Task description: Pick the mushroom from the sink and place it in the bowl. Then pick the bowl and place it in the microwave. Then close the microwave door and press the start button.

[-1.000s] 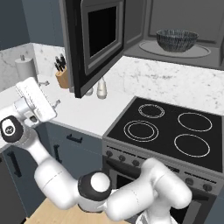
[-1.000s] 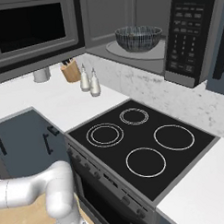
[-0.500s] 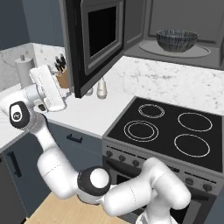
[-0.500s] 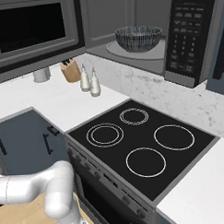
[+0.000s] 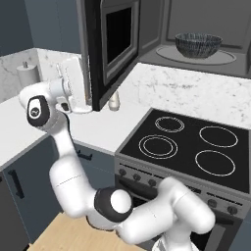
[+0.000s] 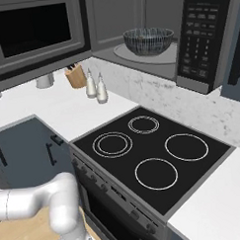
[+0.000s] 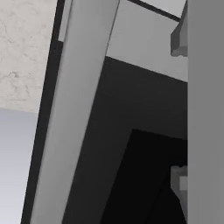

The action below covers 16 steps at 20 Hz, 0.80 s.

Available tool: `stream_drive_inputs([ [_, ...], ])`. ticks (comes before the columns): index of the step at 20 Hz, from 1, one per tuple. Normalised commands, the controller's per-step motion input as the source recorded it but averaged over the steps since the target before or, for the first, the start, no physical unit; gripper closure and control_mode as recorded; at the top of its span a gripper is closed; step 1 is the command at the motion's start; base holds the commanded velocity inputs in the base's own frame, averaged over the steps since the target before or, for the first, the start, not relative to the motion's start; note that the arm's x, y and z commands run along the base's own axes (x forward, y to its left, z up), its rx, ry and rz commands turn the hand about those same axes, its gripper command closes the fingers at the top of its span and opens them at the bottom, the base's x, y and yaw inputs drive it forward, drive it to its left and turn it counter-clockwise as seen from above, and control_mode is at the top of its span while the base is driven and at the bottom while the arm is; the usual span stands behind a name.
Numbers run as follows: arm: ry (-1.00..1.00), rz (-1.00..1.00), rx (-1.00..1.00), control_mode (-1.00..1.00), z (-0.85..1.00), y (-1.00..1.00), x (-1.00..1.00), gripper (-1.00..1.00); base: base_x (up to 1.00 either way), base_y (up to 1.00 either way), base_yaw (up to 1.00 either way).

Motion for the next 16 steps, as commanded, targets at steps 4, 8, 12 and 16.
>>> stream_drive_inputs([
  [4,-0.03,-0.03,0.01,-1.00,0.35,-0.98,-0.53,-1.00,0.00,0.00,0.00],
  [8,0.00,-0.02,0.03,-1.00,0.22,-1.00,-0.51,-1.00,0.00,0.00,0.00],
  [12,0.00,0.00,0.05,-1.00,0.14,-1.00,-0.36,-1.00,0.00,0.00,0.00],
  [16,0.00,0.00,0.07,-1.00,0.12,-1.00,-0.16,-1.00,0.00,0.00,0.00],
])
